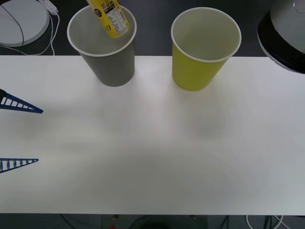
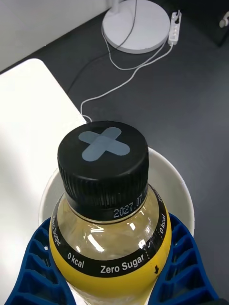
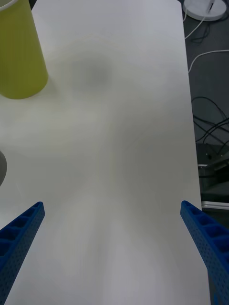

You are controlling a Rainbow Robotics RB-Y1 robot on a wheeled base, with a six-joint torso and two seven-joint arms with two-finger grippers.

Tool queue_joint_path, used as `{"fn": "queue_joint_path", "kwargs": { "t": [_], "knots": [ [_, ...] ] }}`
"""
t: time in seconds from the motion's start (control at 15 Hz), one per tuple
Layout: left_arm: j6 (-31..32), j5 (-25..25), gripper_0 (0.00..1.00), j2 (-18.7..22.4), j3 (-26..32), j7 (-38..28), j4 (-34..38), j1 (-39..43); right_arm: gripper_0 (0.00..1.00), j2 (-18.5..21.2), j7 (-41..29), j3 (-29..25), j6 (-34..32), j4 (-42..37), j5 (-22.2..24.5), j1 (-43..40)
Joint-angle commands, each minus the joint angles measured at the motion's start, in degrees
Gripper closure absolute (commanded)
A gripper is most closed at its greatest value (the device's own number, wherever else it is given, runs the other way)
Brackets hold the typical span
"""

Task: Put the can into the green bin and the plastic bottle into the gray bin

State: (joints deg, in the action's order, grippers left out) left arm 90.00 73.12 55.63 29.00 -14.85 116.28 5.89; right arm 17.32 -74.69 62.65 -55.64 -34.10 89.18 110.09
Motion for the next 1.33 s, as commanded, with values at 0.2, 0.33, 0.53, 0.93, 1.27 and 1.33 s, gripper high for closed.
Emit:
{"fn": "queue_joint_path", "kwargs": {
  "t": [0.2,0.33,0.53,0.93,1.27,1.33],
  "knots": [
    [0.0,0.0,0.00,0.0,0.0,0.0,0.0,0.0,1.00,-3.9,0.0,0.0,-0.8,5.3,1.3,1.6],
    [0.0,0.0,0.00,0.0,0.0,0.0,0.0,0.0,1.00,-4.6,0.0,0.1,-0.8,6.2,1.3,2.0],
    [0.0,0.0,0.00,0.0,0.0,0.0,0.0,0.0,1.00,-5.3,0.0,0.0,-0.8,6.9,1.3,2.1],
    [0.0,0.0,0.00,0.0,0.0,0.0,0.0,0.0,0.00,-5.3,0.0,0.0,-0.7,7.0,0.2,2.3],
    [0.0,0.0,0.00,0.0,0.0,0.0,0.0,0.0,0.00,-5.3,0.1,0.0,0.0,7.3,0.0,2.3],
    [0.0,0.0,0.00,0.0,0.0,0.0,0.0,0.0,0.00,-5.3,0.1,0.0,0.0,7.3,0.0,2.3]
  ]
}}
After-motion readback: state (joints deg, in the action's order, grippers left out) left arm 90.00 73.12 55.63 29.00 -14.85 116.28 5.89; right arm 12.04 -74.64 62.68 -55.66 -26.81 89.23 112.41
